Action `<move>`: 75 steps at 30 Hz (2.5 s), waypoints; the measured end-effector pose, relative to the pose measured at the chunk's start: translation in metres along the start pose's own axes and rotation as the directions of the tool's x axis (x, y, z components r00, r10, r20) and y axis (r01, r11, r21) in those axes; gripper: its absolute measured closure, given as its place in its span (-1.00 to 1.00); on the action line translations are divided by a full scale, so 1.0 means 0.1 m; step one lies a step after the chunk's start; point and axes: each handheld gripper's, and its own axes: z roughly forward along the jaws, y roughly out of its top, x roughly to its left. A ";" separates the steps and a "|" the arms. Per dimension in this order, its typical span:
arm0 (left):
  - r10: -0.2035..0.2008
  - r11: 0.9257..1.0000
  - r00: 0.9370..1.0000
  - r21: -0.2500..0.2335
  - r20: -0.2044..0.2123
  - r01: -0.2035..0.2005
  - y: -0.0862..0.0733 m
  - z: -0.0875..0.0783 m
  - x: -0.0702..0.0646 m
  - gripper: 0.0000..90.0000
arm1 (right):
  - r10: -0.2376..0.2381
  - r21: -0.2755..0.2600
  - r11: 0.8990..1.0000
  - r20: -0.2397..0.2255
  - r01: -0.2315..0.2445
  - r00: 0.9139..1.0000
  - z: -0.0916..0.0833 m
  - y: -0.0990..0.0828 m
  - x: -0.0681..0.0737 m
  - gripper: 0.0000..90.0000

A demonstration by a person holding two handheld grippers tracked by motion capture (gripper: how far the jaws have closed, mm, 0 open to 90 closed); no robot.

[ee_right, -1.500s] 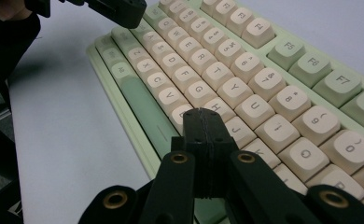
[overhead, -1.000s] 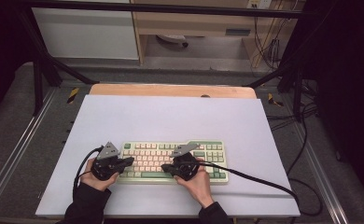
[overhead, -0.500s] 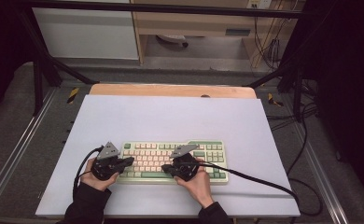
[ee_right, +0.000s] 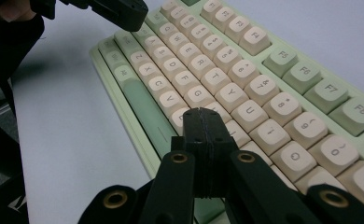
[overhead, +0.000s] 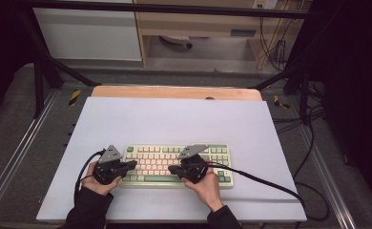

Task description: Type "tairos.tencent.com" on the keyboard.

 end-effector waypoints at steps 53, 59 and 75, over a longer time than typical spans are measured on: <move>0.068 0.996 0.995 0.045 0.070 -0.071 0.15 0.32 -0.36 0.99 | 0.074 -0.042 0.997 0.065 -0.071 0.995 -0.49 -0.37 -0.29 1.00; 0.067 0.996 0.995 0.054 0.071 -0.071 0.12 0.34 -0.36 0.99 | 0.074 -0.040 0.997 0.063 -0.072 0.995 -0.49 -0.38 -0.29 1.00; 0.084 0.995 0.994 0.053 0.069 -0.088 0.09 0.37 -0.38 0.99 | 0.078 -0.036 0.996 0.062 -0.076 0.995 -0.48 -0.40 -0.29 1.00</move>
